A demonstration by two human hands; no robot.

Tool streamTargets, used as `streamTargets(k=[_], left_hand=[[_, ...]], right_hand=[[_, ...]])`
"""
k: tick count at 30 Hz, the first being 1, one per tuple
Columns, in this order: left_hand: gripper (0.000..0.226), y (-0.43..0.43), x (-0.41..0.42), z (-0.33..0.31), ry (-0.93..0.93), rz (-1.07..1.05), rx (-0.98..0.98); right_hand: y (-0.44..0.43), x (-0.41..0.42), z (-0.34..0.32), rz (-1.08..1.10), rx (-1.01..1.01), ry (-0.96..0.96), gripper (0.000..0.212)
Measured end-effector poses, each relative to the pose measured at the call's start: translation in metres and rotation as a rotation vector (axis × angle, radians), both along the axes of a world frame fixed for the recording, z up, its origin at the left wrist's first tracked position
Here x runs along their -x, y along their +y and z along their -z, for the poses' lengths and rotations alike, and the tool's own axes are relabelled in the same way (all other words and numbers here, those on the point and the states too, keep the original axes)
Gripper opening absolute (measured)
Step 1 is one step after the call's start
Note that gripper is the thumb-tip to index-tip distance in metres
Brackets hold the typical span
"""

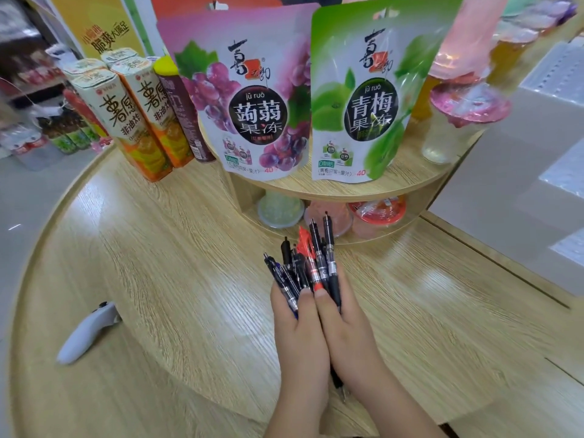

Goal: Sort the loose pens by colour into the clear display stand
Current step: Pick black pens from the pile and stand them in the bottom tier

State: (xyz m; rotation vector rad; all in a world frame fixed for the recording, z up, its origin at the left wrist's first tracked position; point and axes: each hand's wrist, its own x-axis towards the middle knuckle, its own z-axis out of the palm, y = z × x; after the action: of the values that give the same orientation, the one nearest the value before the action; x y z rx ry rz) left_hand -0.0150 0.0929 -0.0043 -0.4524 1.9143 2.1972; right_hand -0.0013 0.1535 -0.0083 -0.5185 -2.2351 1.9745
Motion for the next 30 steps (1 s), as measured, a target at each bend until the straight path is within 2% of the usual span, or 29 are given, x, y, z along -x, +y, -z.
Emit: streamTargets(k=[4, 9, 15, 23, 30], left_hand=[[0.035, 0.000, 0.001, 0.001, 0.015, 0.027, 0.010], [0.032, -0.007, -0.001, 0.007, 0.038, 0.057, 0.022], [0.034, -0.006, -0.007, -0.008, 0.085, 0.113, 0.016], [0.038, 0.010, -0.037, -0.052, 0.130, 0.206, -0.001], [0.043, 0.091, -0.112, -0.130, 0.188, 0.400, -0.074]], right_hand=[[-0.003, 0.000, 0.004, 0.043, -0.008, -0.007, 0.032], [-0.010, -0.001, 0.009, 0.096, -0.093, 0.028, 0.038], [-0.010, -0.010, 0.000, 0.152, 0.011, 0.028, 0.039], [0.003, -0.047, -0.051, 0.252, 0.010, 0.070, 0.042], [0.077, -0.127, -0.119, 0.499, 0.045, 0.155, 0.043]])
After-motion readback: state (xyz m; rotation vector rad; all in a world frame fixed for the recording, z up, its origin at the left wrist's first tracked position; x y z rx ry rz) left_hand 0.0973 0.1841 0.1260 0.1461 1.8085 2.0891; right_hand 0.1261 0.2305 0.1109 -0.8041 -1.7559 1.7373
